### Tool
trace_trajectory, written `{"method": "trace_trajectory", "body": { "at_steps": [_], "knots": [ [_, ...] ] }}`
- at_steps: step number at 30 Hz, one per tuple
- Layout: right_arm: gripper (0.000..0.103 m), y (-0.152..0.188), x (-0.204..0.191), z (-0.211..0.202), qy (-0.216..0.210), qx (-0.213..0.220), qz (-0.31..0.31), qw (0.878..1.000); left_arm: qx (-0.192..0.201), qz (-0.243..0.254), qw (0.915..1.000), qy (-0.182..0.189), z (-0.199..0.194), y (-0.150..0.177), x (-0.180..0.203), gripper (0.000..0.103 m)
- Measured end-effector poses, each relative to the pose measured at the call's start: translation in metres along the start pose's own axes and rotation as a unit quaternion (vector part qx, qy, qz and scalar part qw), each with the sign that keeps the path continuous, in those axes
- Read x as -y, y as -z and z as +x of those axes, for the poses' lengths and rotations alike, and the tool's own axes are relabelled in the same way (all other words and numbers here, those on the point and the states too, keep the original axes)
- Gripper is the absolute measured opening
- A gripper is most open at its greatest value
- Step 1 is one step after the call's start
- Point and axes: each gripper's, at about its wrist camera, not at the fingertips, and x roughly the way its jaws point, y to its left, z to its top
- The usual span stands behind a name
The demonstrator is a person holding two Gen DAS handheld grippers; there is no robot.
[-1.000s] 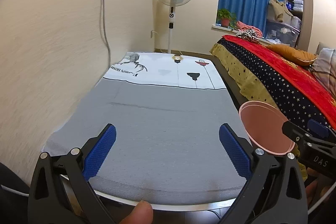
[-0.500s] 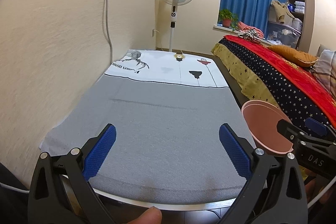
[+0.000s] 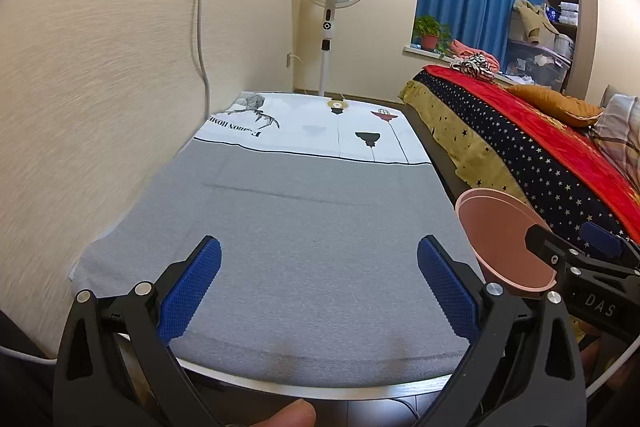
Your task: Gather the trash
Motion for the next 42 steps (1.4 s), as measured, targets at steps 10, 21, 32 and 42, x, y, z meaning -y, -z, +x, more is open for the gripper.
{"method": "trace_trajectory", "body": {
  "at_steps": [10, 21, 32, 42],
  "knots": [
    [0.098, 0.0001, 0.0005, -0.0005, 0.001, 0.000, 0.000, 1.000, 0.001, 0.000, 1.0000, 0.001, -0.0006, -0.0005, 0.0014, 0.095],
    [0.098, 0.0001, 0.0028, -0.0025, 0.005, 0.004, -0.002, 1.000, 0.001, -0.004, 1.0000, -0.003, 0.0020, -0.0009, 0.0017, 0.095],
    [0.098, -0.0009, 0.0017, 0.0006, 0.003, 0.003, 0.002, 1.000, 0.000, 0.000, 1.0000, -0.005, 0.0057, 0.0004, 0.0022, 0.095],
    [0.098, -0.0012, 0.0018, 0.0009, 0.003, 0.002, 0.003, 1.000, 0.001, 0.003, 1.0000, -0.007, 0.0054, 0.0007, 0.0022, 0.095]
  ]
}}
